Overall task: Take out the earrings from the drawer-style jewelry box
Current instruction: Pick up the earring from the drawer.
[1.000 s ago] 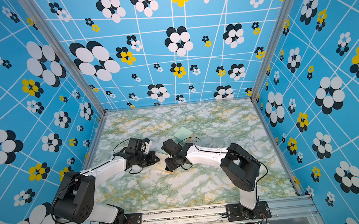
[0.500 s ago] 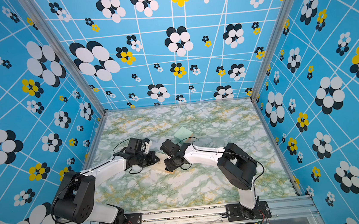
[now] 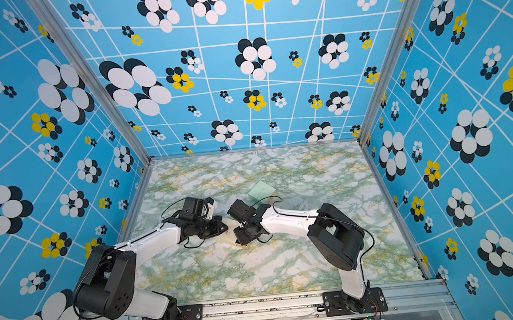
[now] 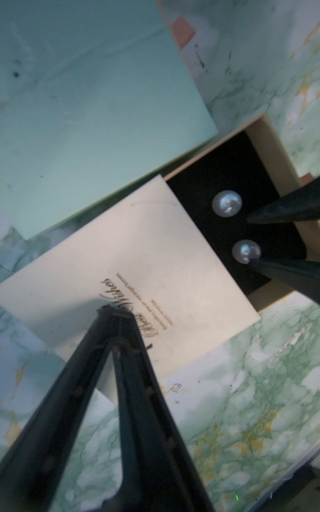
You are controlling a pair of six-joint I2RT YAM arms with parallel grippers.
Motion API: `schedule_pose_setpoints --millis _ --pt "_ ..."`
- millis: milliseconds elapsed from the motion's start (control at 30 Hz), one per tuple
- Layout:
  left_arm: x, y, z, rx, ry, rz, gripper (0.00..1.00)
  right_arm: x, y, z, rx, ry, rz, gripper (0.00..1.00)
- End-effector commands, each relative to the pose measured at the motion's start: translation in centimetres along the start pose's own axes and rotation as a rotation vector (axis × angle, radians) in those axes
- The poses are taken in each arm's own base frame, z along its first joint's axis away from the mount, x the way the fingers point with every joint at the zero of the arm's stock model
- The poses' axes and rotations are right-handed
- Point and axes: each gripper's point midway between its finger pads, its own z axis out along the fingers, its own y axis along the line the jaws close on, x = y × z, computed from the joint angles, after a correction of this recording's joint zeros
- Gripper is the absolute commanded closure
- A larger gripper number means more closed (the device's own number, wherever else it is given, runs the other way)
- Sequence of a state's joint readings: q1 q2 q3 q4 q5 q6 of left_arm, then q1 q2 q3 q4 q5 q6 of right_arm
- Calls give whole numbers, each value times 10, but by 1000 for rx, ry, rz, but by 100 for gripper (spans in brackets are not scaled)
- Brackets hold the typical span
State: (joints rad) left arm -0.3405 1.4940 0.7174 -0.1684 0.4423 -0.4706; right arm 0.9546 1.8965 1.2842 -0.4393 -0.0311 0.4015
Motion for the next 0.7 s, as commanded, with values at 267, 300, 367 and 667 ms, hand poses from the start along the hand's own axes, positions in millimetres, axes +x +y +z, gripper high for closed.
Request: schedule_pose_setpoints --millis 267,300,367,667 --pt "50 43 10 -157 160 -74 100 -2 4 1 16 6 -32 74" --pt "49 43 11 -157 160 -74 100 -2 4 1 17 7 -33 74" --pt "49 43 11 -156 162 -74 100 -1 4 2 20 10 -33 73" --pt "50 42 11 -153 164 -72 100 -1 4 5 22 14 -40 73"
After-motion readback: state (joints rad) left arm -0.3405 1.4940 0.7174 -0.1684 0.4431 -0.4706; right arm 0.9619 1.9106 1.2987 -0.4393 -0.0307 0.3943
